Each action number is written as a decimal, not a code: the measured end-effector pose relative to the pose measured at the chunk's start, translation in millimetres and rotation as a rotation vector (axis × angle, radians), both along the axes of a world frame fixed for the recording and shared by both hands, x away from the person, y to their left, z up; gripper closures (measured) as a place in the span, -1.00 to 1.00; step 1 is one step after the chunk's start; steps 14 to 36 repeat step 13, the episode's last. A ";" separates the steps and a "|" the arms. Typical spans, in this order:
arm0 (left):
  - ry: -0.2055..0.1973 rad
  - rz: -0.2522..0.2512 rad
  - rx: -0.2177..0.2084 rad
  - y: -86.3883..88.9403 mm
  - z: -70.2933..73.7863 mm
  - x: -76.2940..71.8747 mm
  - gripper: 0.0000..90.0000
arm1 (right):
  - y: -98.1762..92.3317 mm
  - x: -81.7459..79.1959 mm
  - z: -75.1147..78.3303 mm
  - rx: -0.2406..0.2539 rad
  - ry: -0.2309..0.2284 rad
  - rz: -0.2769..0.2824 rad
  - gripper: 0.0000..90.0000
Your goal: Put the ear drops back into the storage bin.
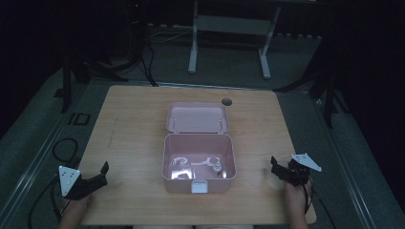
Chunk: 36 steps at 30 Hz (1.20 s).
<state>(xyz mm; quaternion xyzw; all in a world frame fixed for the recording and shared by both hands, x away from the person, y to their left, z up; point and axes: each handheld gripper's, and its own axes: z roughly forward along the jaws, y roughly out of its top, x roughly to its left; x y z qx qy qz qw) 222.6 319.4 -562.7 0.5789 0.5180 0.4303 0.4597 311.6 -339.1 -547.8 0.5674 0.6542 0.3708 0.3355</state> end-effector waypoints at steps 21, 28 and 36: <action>-0.001 0.003 -0.001 -0.1 0.0 0.0 -0.99 | -4.2 -8.6 -1.0 0.042 -0.002 -0.039 -0.69; -0.001 0.003 -0.001 -0.1 0.0 0.0 -0.99 | -4.2 -8.6 -1.0 0.042 -0.002 -0.039 -0.69; -0.001 0.003 -0.001 -0.1 0.0 0.0 -0.99 | -4.2 -8.6 -1.0 0.042 -0.002 -0.039 -0.69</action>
